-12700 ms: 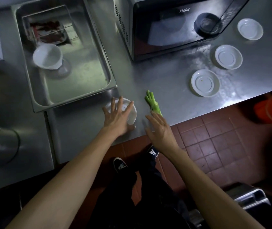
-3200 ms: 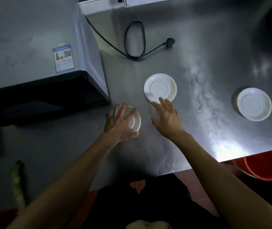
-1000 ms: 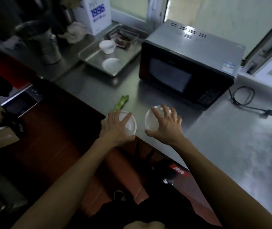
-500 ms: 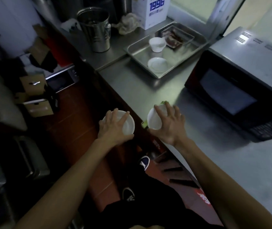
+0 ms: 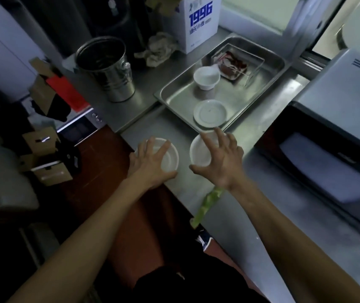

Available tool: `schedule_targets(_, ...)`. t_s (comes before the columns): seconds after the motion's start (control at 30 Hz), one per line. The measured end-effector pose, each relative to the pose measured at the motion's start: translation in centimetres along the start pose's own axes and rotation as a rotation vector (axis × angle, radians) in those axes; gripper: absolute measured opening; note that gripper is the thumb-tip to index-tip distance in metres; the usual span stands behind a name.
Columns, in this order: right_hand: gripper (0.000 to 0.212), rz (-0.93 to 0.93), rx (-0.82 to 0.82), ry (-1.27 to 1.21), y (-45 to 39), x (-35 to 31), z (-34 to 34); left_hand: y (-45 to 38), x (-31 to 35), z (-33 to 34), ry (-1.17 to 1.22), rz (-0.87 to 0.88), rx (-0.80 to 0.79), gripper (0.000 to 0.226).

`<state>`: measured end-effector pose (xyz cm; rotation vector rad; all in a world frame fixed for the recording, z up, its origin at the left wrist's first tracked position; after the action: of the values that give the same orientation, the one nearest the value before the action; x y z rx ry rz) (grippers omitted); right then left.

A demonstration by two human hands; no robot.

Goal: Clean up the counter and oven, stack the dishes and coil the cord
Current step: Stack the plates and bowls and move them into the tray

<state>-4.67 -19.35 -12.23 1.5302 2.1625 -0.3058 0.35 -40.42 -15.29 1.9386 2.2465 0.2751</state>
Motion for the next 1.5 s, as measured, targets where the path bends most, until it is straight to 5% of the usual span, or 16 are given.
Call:
schedule_targets(0.47,0.102,0.217,0.115,-0.031,-7.2,5.2,-4.0,-16.5,7.8,-4.4,0.020,0.285,0.036,0.102)
schedule_targets(0.8,0.099,0.573,0.222,-0.025,-11.0,6.9,-3.2,-27.4,12.5,-1.6,-0.028,0.566,-0.120,0.105)
schedule_targets(1.1,0.098,0.780,0.268,-0.061,-11.4,7.5,-1.6,-30.4,15.8,2.3,-0.185,0.762,-0.181,0.103)
schedule_targets(1.5,0.099,0.819,0.291,-0.077,-11.6,7.3,-1.1,-30.2,16.6,3.3,-0.244,0.827,-0.186,0.101)
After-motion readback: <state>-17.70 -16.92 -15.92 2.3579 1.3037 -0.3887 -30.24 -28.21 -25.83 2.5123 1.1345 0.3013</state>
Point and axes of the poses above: each hand's wrist, its own y-axis away from the middle knuckle, its own z-axis out of the palm, x = y × z, the point moved 7 cm from there along -y, towards the middle knuckle, and after that the axes turned 8 degrees about -y, right-handed, at the moved point
